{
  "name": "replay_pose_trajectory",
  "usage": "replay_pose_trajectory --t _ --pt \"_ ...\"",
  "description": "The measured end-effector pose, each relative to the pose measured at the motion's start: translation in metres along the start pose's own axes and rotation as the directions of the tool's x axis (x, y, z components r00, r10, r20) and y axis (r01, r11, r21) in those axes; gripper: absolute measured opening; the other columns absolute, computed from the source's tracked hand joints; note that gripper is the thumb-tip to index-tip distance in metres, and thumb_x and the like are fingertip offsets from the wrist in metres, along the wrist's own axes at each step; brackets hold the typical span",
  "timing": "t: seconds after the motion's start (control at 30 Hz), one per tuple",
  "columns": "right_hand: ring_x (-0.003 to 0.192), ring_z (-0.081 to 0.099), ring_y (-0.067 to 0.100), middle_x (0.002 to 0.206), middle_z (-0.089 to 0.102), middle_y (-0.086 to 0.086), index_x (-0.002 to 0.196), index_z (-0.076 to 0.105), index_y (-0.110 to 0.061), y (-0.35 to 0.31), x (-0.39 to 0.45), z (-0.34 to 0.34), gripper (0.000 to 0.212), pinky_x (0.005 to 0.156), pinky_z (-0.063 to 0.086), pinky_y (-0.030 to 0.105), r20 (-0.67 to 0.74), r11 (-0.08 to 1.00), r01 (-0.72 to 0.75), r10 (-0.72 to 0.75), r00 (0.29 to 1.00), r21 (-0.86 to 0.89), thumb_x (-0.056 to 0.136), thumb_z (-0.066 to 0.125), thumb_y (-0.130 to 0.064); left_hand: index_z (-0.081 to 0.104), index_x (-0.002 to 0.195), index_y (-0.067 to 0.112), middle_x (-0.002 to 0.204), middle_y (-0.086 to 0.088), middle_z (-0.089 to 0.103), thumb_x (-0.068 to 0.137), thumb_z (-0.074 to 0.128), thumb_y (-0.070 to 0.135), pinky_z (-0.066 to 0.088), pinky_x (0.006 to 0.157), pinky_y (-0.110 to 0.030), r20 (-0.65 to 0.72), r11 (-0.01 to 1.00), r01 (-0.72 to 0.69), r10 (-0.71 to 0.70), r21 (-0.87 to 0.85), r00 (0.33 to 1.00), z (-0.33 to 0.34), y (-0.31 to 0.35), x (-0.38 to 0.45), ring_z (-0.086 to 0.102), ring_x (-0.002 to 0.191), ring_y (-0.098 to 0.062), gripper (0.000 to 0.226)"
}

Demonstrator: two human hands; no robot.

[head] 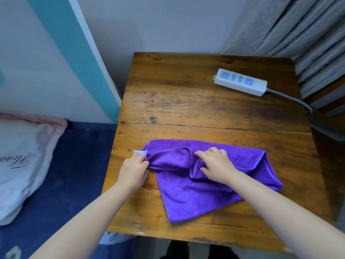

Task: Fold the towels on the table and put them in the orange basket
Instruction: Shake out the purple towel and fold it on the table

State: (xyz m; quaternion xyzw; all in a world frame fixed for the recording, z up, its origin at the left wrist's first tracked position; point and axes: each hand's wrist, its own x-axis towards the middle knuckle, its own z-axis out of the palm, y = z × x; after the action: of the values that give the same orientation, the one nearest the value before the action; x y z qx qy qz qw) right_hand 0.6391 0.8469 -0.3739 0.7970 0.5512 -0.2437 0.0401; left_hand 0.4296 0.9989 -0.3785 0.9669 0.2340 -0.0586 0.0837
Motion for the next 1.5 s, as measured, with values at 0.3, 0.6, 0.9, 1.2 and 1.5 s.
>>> replay_pose_trajectory --t 0.3,0.6,0.9,1.2,1.5 --pt "0.103 0.054 0.029 0.102 0.065 0.01 0.094 0.063 -0.012 0.044 0.023 -0.097 0.017 0.084 0.039 0.035 -0.195 0.981 -0.12 0.09 0.977 -0.151 0.084 0.05 -0.01 0.068 0.099 0.001 0.103 -0.018 0.062 0.087 0.049 0.003 0.047 0.065 -0.038 -0.08 0.957 0.267 -0.276 -0.114 0.958 -0.026 -0.006 0.046 0.06 0.092 -0.035 0.021" --pt "0.051 0.06 0.029 0.05 0.058 0.012 0.049 0.057 -0.007 0.049 -0.043 -0.063 0.005 0.053 0.044 0.033 -0.527 0.966 -0.033 -0.112 0.843 -0.257 0.054 0.058 -0.005 0.069 0.07 -0.002 0.075 -0.015 0.07 0.061 0.074 -0.007 0.047 0.032 -0.029 -0.253 0.991 0.028 -0.062 -0.134 0.965 -0.022 0.013 0.021 0.067 0.056 -0.028 0.012" --pt "0.05 0.059 0.023 0.051 0.057 0.002 0.047 0.058 -0.013 0.046 -0.089 0.031 0.025 0.056 0.037 0.03 -0.383 0.956 0.036 -0.151 0.911 -0.291 0.065 0.043 -0.018 0.067 0.101 -0.003 0.112 -0.017 0.065 0.082 0.063 0.002 0.054 0.061 -0.04 0.093 0.986 0.154 -0.148 -0.058 0.985 0.017 -0.011 -0.021 0.061 0.099 -0.034 0.02" --pt "0.048 0.058 0.024 0.05 0.057 0.004 0.046 0.057 -0.009 0.039 -0.092 0.036 0.03 0.045 0.046 0.023 -0.369 0.979 0.073 -0.139 0.919 -0.188 0.035 0.085 -0.005 0.053 0.119 0.009 0.128 -0.006 0.049 0.097 0.037 0.019 0.045 0.073 -0.033 0.268 0.957 0.253 -0.283 0.142 0.921 0.022 -0.003 0.002 0.044 0.118 -0.023 0.029" --pt "0.043 0.056 0.021 0.048 0.055 0.001 0.045 0.058 -0.013 0.023 -0.087 0.048 0.04 0.039 0.043 0.023 -0.298 0.975 -0.037 -0.032 0.954 -0.22 0.028 0.091 -0.029 0.055 0.113 0.006 0.121 -0.009 0.052 0.096 0.04 0.018 0.044 0.071 -0.032 0.253 0.949 0.272 -0.305 0.157 0.918 0.022 -0.006 0.011 0.044 0.117 -0.024 0.026"
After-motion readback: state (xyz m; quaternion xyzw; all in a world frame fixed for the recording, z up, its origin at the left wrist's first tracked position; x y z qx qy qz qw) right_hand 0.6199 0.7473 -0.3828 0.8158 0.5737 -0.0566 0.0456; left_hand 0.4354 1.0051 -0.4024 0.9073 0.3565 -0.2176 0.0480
